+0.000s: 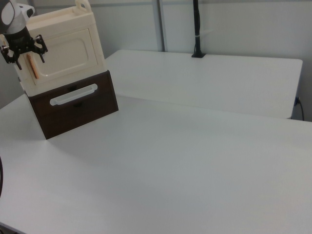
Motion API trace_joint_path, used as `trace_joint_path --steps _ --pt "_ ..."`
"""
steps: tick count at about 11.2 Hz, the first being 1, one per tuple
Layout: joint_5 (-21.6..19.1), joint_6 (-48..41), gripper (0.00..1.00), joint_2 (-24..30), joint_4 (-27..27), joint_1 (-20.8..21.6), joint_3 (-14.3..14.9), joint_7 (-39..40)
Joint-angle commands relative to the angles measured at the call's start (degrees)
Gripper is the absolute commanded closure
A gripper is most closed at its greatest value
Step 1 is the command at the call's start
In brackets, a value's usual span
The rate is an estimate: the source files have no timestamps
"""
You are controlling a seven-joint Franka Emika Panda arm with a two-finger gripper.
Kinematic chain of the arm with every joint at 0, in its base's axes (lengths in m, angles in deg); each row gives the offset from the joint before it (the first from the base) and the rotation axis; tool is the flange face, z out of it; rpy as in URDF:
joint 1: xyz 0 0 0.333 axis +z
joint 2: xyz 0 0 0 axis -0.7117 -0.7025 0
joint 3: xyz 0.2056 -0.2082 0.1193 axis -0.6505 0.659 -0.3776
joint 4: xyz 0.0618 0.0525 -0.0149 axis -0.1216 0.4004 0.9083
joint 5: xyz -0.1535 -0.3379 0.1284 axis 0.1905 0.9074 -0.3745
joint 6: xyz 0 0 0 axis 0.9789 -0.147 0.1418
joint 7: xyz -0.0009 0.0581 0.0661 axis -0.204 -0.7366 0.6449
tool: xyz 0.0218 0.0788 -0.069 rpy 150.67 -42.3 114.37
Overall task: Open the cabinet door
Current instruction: 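Move the gripper toward the orange handle on the cabinet door edge, then lower the gripper and close it on the orange door handle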
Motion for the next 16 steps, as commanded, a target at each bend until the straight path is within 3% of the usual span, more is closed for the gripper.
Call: trace_joint_path --steps 1,5,8,14,16 --pt "-1.23 0.65 0.22 -1.82 -2.25 -0.05 -0.65 2.82" --pt "-1.93 3.37 0.25 -2.71 -3.32 -0.05 -1.09 2.47" --pt "-2.02 3.38 0.45 -2.71 -3.41 0.04 -1.09 2.82" --pt "-2.29 2.68 0.99 -2.53 -2.97 -0.31 -1.09 2.73" --pt "-2.29 2.07 1.0 -2.1 -2.71 -0.49 -1.09 2.82"
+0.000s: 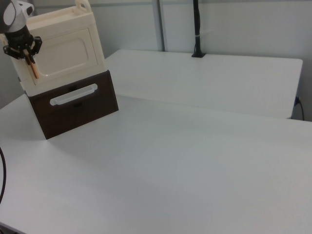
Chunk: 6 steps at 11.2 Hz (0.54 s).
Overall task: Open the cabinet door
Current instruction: 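Lower the gripper and close it on the orange door handle, then pull the door handle outward, swinging the cream door open on its hinge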
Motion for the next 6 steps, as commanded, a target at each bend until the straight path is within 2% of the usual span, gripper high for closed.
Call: trace_joint_path --steps 1,4,5,6 --pt "-0.38 -2.31 1.0 0.44 0.06 -0.38 -0.01 1.47" --pt "-0.21 -8.28 1.0 1.67 0.15 -2.3 0.52 1.55" --pt "-0.38 -10.66 0.96 2.02 0.15 -3.88 0.6 1.73" --pt "-0.21 -13.2 0.67 2.46 0.15 -5.37 0.6 1.12"
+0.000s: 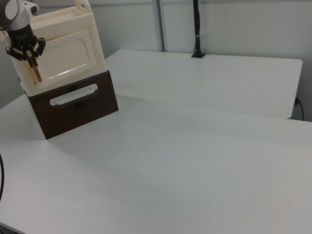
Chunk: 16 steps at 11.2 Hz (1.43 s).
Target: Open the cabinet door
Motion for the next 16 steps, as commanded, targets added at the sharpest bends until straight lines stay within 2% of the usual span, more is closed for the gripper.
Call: trace_joint_path --steps 1,2,3,4,6,9,12,16 --pt "-0.16 -9.37 0.48 1.77 0.82 -5.08 0.7 0.48" --pt "-0.16 -11.93 0.35 2.73 0.82 -7.36 0.7 0.39" --pt "-0.08 -13.61 0.12 3.78 0.73 -9.13 0.79 0.04" --pt "-0.16 -14.23 0.09 4.93 0.65 -10.97 0.88 0.22" --pt "-0.78 -14.15 0.09 7.03 0.21 -12.75 0.88 0.13" --pt "-4.37 -13.63 0.09 8.89 0.12 -12.84 0.61 -0.05" --pt "-5.26 -13.19 0.09 8.72 -2.77 -10.57 -0.18 -0.05" --pt "-5.17 -10.72 0.09 8.1 -2.52 -6.87 -0.09 -1.62"
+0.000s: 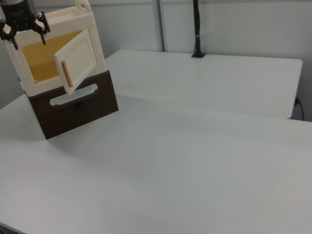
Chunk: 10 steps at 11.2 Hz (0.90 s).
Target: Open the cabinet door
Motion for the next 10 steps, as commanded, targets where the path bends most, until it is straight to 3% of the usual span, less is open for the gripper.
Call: trace_joint_path --steps 1,6,8,10 --pt "-0.49 1.21 0.09 -0.69 0.5 1.65 0.44 -1.41" --pt "2.22 3.84 0.01 -3.07 4.62 0.52 1.31 -1.67" --pt "5.3 5.59 0.01 -4.12 4.46 -3.16 3.32 -2.98" --pt "6.18 6.04 0.0 -4.13 4.55 -3.18 6.58 -3.34"
